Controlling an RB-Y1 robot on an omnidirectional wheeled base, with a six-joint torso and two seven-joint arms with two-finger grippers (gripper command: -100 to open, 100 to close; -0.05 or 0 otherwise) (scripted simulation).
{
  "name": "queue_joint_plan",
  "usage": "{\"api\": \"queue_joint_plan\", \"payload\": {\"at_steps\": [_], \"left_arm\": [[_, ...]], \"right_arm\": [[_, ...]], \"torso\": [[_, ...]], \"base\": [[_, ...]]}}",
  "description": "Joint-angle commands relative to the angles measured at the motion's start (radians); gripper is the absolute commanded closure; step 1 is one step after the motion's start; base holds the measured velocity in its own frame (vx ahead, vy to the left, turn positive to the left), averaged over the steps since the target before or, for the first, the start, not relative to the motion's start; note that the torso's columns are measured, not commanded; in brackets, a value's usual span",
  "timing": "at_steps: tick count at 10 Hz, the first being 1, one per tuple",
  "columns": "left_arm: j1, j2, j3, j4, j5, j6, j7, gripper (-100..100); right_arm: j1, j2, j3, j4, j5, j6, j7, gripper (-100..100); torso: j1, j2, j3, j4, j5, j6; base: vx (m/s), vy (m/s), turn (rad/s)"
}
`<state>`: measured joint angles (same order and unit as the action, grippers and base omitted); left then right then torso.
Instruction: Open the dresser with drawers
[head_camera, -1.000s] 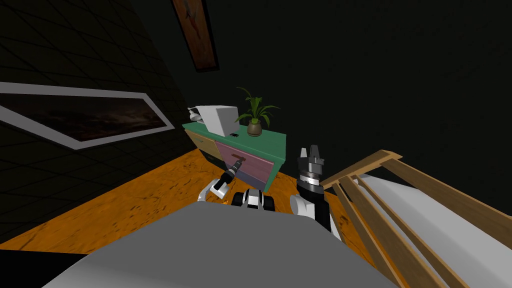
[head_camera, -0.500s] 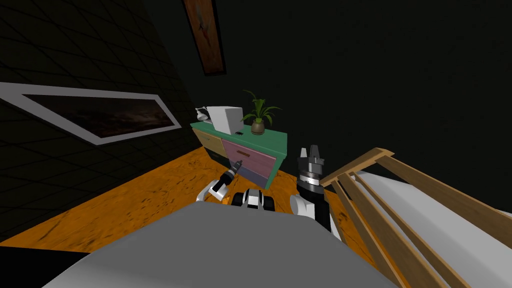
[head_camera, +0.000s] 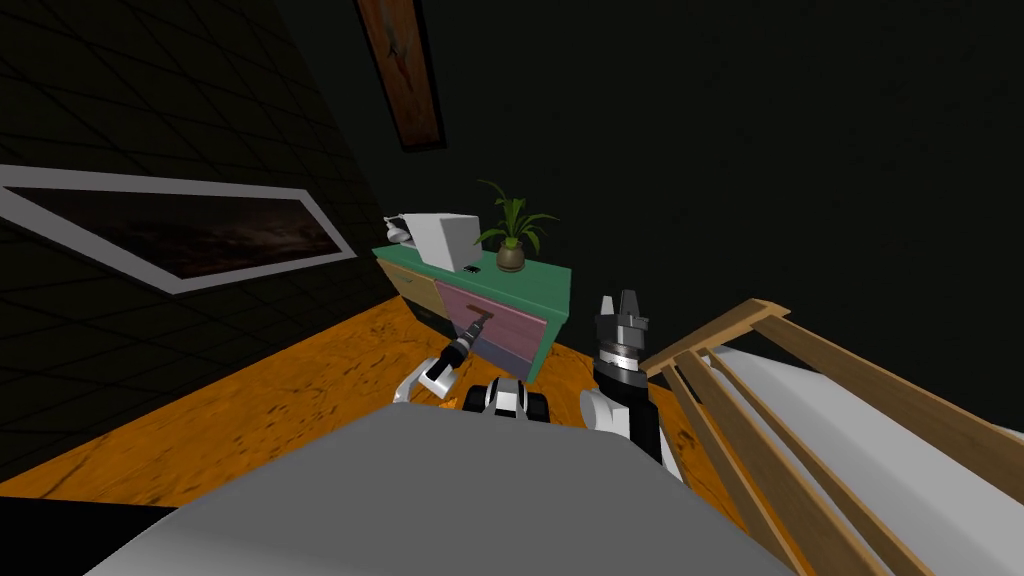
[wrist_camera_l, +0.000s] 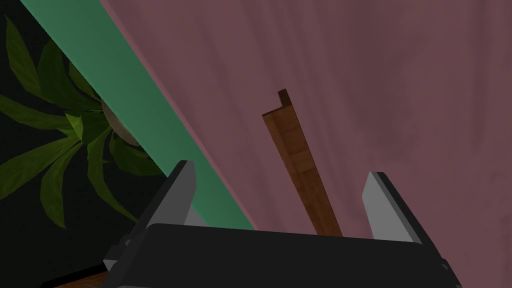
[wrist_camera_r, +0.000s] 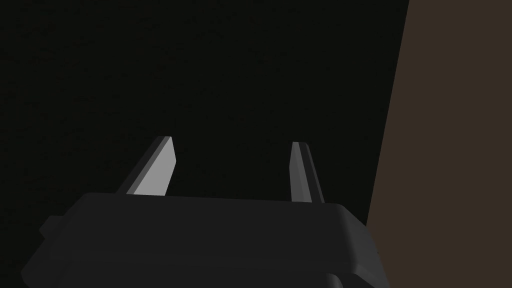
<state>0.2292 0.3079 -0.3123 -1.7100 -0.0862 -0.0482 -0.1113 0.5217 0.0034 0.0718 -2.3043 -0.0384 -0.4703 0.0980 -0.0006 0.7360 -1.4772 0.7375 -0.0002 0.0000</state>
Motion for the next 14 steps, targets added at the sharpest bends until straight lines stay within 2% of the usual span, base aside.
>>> {"api": "queue_joint_plan", "payload": {"at_steps": [1,5,6,7,8,10,11,12,13,14], "left_arm": [[-0.005,-0.002,0.004,0.004,0.000,0.004,0.000,-100],[-0.094,-0.015,0.077,0.093,0.013,0.021,0.012,-100],[-0.103,-0.016,0.085,0.103,0.014,0.023,0.014,-100],[-0.096,-0.013,0.079,0.095,0.014,0.021,0.013,-100],[-0.065,-0.011,0.053,0.063,0.008,0.016,0.008,100],[-0.026,-0.005,0.020,0.024,0.003,0.008,0.003,100],[-0.016,-0.004,0.012,0.014,0.001,0.006,0.001,100],[-0.027,-0.008,0.019,0.028,0.002,0.006,0.001,100],[-0.024,0.001,0.017,0.015,0.004,0.001,0.004,-100],[-0.026,-0.004,0.018,0.021,0.003,0.004,0.002,-100]], "right_arm": [[0.000,0.000,0.000,0.000,0.000,0.000,0.000,0],[-0.001,0.000,0.000,0.000,0.000,0.000,0.000,0],[-0.001,0.000,0.000,0.000,0.000,0.000,0.000,0],[-0.001,0.000,0.000,0.000,0.000,0.000,0.000,0],[0.000,0.000,0.000,0.000,0.000,0.000,0.000,0],[0.000,0.000,0.000,0.000,0.000,0.000,0.000,0],[0.000,0.000,0.000,0.000,0.000,0.000,0.000,0],[0.000,0.000,0.000,0.000,0.000,0.000,0.000,0],[0.000,0.000,0.000,0.000,0.000,0.000,0.000,0],[0.000,0.000,0.000,0.000,0.000,0.000,0.000,0]], "torso": [[0.001,0.003,0.002,0.001,0.000,0.000],[0.001,0.006,0.004,0.002,0.000,0.000],[0.000,0.003,0.002,0.001,0.000,0.000],[0.000,0.001,0.000,0.000,0.000,0.000],[0.001,-0.001,-0.001,0.000,0.000,-0.001],[0.002,-0.002,-0.001,0.000,0.001,0.000],[0.001,0.000,0.000,0.000,0.000,0.000],[0.000,0.002,0.001,0.001,0.000,0.000],[0.000,0.004,0.003,0.001,0.000,0.000],[0.005,0.004,0.003,0.001,0.001,0.000]], "base": [[0.068,-0.046,-0.001],[-0.045,-0.016,-0.168],[-0.053,-0.017,-0.115],[-0.023,-0.006,-0.022],[0.033,0.019,0.189],[0.065,0.019,0.226],[0.057,0.012,0.099],[0.024,0.006,0.010],[0.019,0.100,0.008],[0.011,0.066,-0.004]]}}
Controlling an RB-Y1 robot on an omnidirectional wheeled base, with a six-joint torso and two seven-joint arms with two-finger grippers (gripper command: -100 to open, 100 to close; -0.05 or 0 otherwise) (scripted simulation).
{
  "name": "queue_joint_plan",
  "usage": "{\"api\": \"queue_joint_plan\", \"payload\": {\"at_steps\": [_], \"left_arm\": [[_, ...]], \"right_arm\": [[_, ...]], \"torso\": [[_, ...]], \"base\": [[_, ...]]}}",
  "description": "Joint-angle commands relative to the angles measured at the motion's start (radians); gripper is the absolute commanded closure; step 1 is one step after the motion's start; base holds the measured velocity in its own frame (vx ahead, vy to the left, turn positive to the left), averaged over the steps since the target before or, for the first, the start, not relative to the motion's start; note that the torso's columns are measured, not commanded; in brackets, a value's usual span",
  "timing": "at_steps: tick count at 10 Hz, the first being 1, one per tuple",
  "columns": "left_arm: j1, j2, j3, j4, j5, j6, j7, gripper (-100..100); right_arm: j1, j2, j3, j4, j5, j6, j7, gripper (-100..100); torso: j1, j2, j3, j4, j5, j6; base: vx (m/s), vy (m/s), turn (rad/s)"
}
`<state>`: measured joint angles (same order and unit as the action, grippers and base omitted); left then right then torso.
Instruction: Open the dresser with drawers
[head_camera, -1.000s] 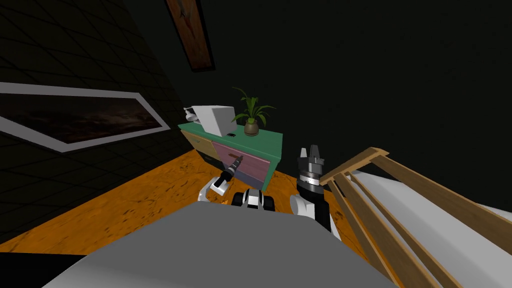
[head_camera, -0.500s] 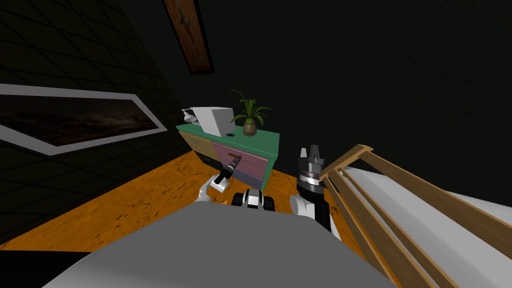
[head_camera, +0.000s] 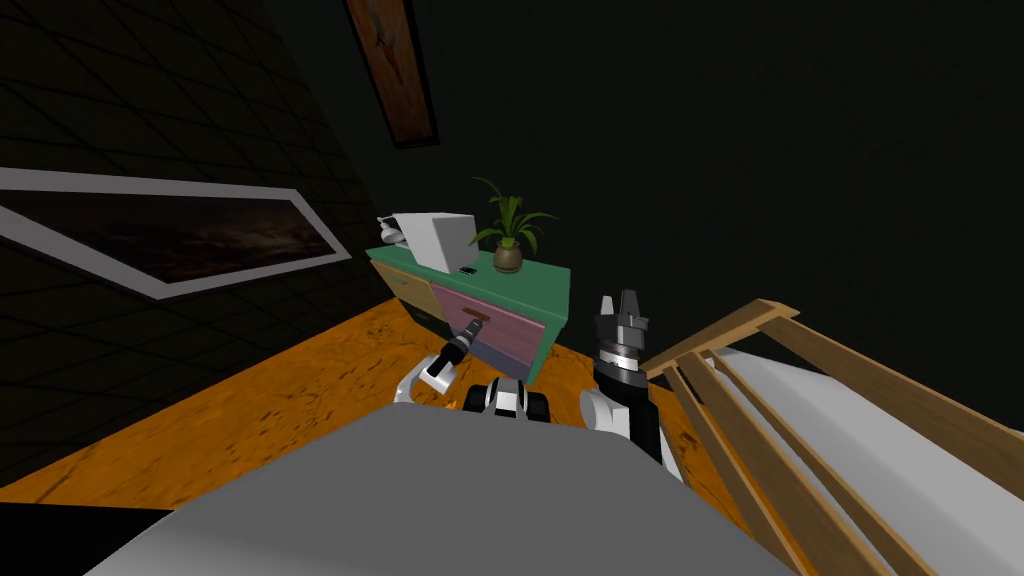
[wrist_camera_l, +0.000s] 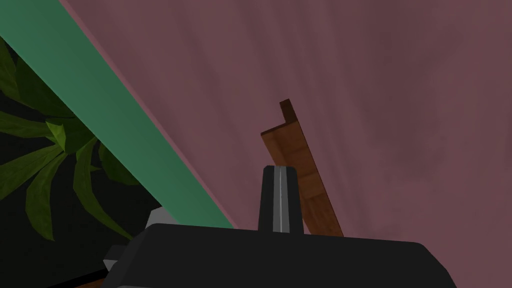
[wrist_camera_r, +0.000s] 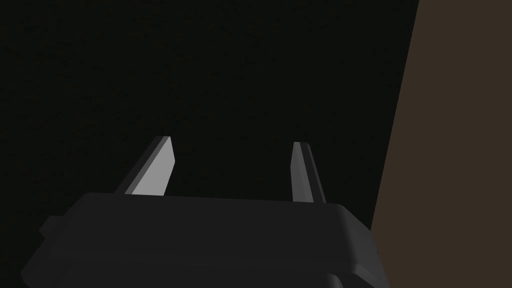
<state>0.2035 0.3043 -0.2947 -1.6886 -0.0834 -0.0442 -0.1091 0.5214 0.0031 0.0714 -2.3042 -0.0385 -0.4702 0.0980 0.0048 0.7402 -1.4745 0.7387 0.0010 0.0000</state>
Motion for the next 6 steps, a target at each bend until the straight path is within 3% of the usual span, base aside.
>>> {"api": "queue_joint_plan", "payload": {"at_steps": [1,4,5,6], "left_arm": [[-0.031,-0.003,0.021,0.030,0.004,0.004,0.004,-100],[-0.091,-0.010,0.063,0.092,0.012,0.012,0.013,-100],[-0.084,-0.006,0.054,0.082,0.013,0.011,0.013,-100],[-0.051,-0.005,0.035,0.051,0.007,0.007,0.007,100]], "right_arm": [[0.000,0.000,0.000,0.000,0.000,0.000,0.000,0],[0.000,0.000,0.000,0.000,0.000,0.000,0.000,0],[0.000,0.000,0.000,0.000,0.000,0.000,0.000,0],[0.000,0.000,0.000,0.000,0.000,0.000,0.000,0]], "torso": [[-0.004,-0.001,-0.001,0.000,0.000,0.000],[-0.007,-0.001,-0.001,0.000,-0.002,0.000],[-0.005,-0.002,-0.001,-0.001,-0.001,0.000],[-0.004,-0.003,-0.002,-0.001,-0.001,-0.001]], "base": [[-0.021,0.004,-0.120],[-0.046,-0.018,-0.162],[-0.021,-0.010,-0.024],[0.025,0.008,0.186]]}}
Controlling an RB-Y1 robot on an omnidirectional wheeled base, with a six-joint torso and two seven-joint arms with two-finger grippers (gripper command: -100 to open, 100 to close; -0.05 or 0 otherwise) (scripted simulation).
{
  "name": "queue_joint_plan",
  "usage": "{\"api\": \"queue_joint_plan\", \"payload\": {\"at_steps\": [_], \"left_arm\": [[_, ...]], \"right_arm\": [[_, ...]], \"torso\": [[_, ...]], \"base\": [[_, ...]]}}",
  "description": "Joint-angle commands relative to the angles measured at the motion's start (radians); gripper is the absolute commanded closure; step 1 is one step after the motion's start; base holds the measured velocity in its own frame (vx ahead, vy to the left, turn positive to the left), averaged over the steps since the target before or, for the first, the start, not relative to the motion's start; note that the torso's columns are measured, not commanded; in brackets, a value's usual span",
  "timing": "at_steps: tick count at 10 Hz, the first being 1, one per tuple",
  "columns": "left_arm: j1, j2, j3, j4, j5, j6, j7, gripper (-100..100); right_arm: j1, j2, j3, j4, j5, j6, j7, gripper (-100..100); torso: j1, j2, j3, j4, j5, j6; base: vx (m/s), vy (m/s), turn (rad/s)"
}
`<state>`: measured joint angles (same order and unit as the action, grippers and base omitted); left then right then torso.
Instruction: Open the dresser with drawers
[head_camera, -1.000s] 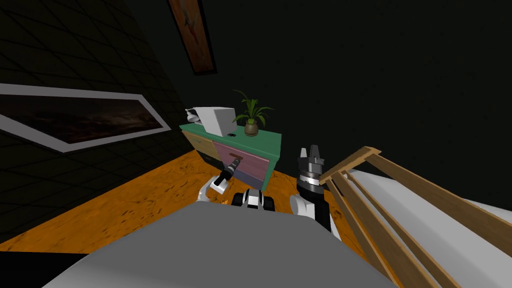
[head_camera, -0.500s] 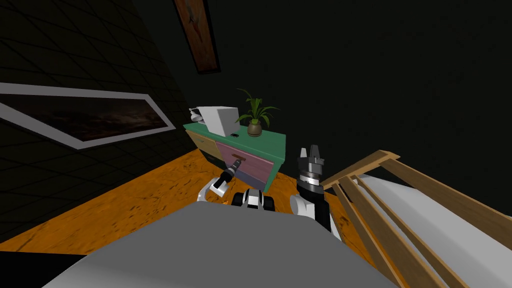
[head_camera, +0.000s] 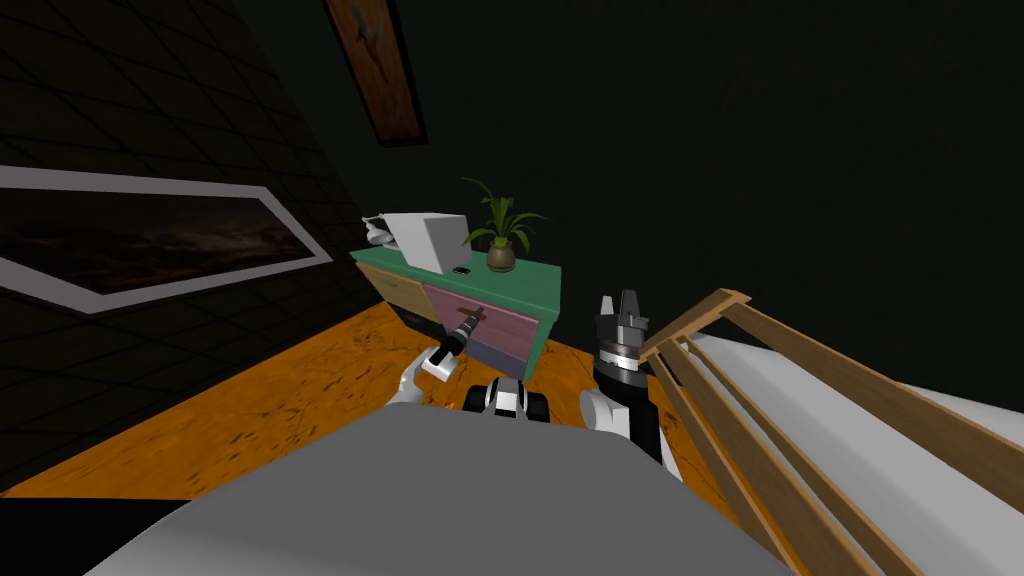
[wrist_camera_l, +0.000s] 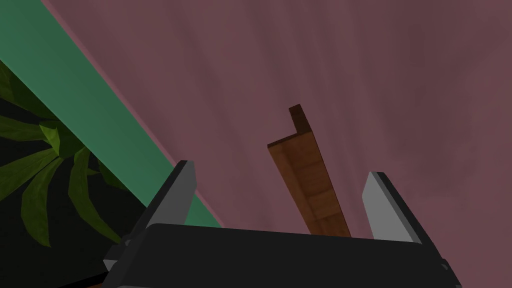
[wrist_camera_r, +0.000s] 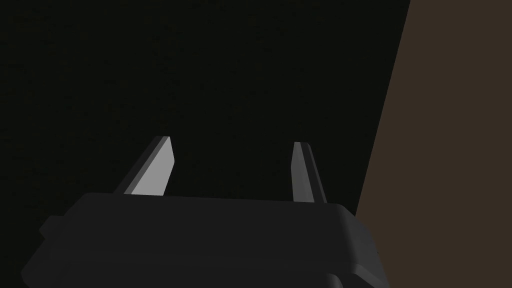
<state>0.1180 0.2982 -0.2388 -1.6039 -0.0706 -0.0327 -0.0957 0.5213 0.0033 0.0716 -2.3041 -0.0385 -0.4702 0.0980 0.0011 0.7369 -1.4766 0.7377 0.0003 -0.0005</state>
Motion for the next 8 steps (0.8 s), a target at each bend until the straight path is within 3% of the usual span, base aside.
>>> {"api": "queue_joint_plan", "payload": {"at_steps": [1,4,5,8], "left_arm": [[0.045,0.002,-0.028,-0.044,-0.007,-0.006,-0.008,100],[0.085,0.007,-0.056,-0.086,-0.013,-0.012,-0.013,100],[0.078,0.007,-0.050,-0.066,-0.009,-0.009,-0.009,100],[0.105,0.027,-0.068,-0.127,-0.010,-0.002,-0.010,100]], "right_arm": [[0.000,0.000,0.000,0.000,0.000,0.000,0.000,0],[0.000,0.000,0.000,0.000,0.000,0.000,0.000,0],[0.000,0.000,0.000,0.000,0.000,0.000,0.000,0],[0.000,0.000,0.000,0.000,0.000,0.000,0.000,0]], "torso": [[0.001,-0.001,-0.001,0.000,0.000,0.000],[-0.003,0.007,0.004,0.006,-0.003,0.000],[-0.003,0.007,0.004,0.005,-0.003,-0.001],[0.001,0.012,0.007,0.006,-0.002,-0.001]], "base": [[0.034,0.008,0.171],[0.037,0.012,0.076],[0.016,0.001,0.021],[-0.124,0.052,0.034]]}}
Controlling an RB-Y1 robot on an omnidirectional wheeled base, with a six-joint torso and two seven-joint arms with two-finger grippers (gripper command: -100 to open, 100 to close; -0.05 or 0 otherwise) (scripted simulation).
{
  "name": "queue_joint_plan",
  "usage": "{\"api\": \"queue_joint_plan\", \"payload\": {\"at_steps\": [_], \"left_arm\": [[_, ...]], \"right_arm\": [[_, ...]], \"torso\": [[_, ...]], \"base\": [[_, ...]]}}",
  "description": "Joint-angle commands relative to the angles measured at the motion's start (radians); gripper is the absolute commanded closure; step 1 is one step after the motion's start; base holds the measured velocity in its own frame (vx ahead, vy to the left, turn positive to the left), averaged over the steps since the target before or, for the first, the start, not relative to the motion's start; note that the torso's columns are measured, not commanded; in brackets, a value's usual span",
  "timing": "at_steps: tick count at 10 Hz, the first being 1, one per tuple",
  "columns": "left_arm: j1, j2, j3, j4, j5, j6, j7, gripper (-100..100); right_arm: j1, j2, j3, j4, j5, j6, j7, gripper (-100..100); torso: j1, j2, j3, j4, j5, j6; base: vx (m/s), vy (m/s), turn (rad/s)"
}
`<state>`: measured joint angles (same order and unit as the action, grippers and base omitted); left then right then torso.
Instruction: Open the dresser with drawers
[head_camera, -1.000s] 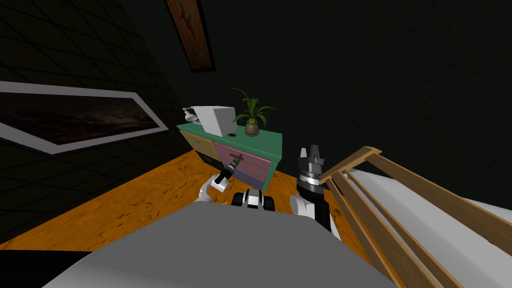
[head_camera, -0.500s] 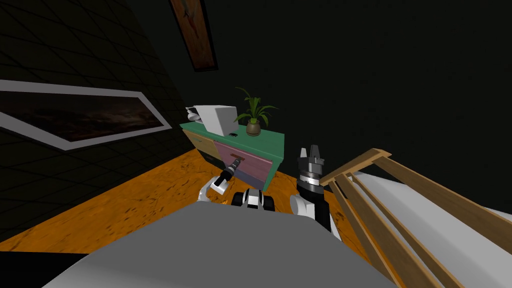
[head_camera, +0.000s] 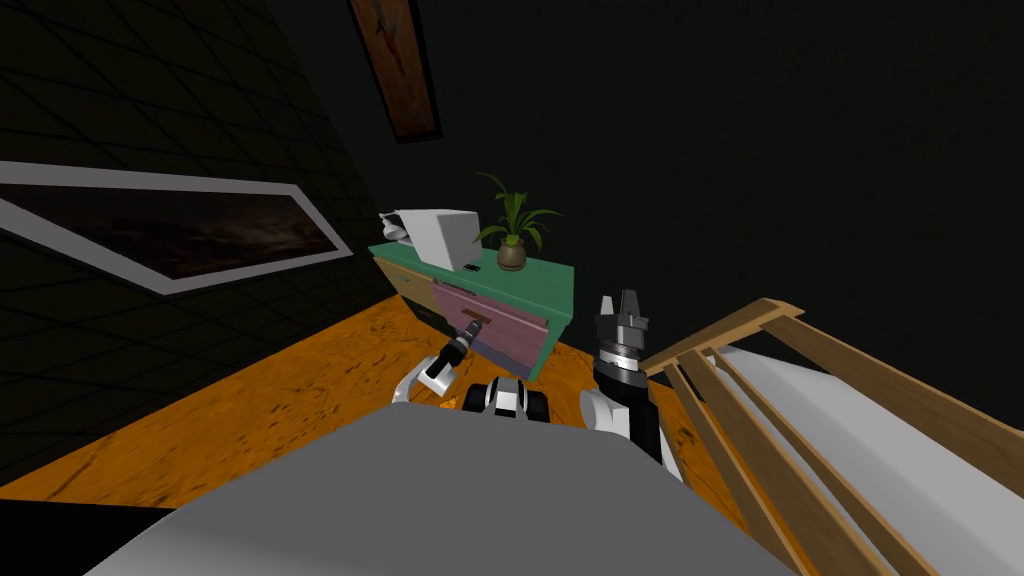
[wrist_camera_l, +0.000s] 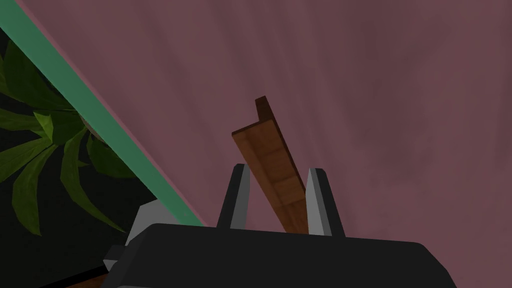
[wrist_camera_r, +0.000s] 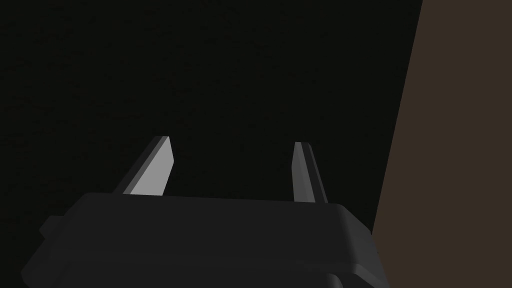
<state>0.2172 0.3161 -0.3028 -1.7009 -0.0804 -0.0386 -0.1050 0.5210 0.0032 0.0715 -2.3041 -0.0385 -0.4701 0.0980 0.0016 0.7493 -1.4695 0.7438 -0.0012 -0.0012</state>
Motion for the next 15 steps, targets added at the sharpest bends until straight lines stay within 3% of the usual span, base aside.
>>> {"api": "queue_joint_plan", "payload": {"at_steps": [1,2,6,7,8,15], "left_arm": [[0.012,0.015,-0.008,-0.047,0.000,0.006,-0.001,100],[0.017,0.011,-0.007,-0.030,-0.001,0.015,-0.001,100],[0.054,0.031,-0.029,-0.091,-0.003,-0.003,-0.004,100],[0.058,0.031,-0.027,-0.071,-0.002,0.011,-0.003,100],[0.071,0.041,-0.032,-0.097,0.001,0.029,0.000,-100],[0.128,0.101,-0.044,-0.289,0.022,0.144,0.014,-100]], "right_arm": [[0.000,0.000,0.000,0.000,0.000,0.000,0.000,0],[0.000,0.000,0.000,0.000,0.000,0.000,0.000,0],[0.000,0.000,0.000,0.000,0.000,0.000,0.000,0],[0.000,0.000,0.000,0.000,0.000,0.000,0.000,0],[0.000,0.000,0.000,0.000,0.000,0.000,0.000,0],[0.000,0.000,0.000,0.000,0.000,0.000,0.000,0]], "torso": [[-0.003,-0.001,-0.001,0.001,-0.001,0.000],[-0.007,-0.002,-0.002,0.003,-0.002,0.002],[-0.005,-0.002,-0.002,0.001,-0.001,0.002],[-0.005,-0.001,-0.001,0.003,-0.002,0.002],[-0.007,-0.007,-0.004,0.001,-0.002,0.002],[-0.002,-0.006,-0.005,-0.001,-0.001,0.000]], "base": [[-0.144,0.028,0.043],[-0.064,0.018,0.014],[-0.166,0.073,0.047],[-0.088,0.045,0.006],[-0.008,0.012,0.016],[0.028,-0.004,0.024]]}}
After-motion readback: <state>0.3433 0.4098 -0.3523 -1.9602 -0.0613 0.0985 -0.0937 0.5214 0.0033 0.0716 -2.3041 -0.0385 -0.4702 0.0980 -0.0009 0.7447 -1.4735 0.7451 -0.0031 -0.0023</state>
